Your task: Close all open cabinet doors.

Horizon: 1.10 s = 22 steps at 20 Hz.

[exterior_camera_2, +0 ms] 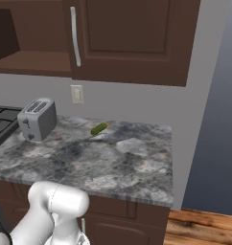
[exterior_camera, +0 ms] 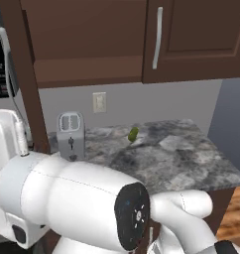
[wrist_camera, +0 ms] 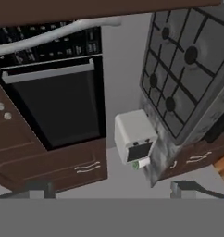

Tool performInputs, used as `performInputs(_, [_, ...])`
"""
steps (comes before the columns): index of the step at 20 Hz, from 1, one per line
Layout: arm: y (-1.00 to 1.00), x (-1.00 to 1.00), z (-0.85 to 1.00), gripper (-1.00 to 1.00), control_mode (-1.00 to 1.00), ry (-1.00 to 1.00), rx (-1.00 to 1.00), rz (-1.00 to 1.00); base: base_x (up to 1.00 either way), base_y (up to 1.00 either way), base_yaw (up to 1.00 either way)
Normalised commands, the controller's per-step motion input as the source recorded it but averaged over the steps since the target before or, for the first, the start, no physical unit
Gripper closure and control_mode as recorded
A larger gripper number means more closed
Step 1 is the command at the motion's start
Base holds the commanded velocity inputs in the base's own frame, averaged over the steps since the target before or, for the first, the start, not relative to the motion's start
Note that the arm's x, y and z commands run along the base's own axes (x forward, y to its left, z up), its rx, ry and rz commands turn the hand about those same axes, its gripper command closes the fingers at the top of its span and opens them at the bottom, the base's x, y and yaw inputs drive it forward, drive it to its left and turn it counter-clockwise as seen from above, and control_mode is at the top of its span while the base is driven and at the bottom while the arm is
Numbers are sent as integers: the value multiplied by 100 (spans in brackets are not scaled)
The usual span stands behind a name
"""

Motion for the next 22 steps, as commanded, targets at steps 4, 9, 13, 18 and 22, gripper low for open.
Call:
performInputs(4, [43, 32, 0, -100, -100, 1, 0, -21, 0, 0, 0])
performInputs(9, [24, 40, 2, -100, -100, 7, 0, -26, 0, 0, 0])
performInputs(13, [8, 50, 6, -100, -100, 10, 0, -28, 0, 0, 0])
performInputs(18, [3, 18, -2, -100, -100, 16, 1, -23, 0, 0, 0])
performInputs(22, [-3, -20, -16, -100, -100, 20, 3, -25, 0, 0, 0])
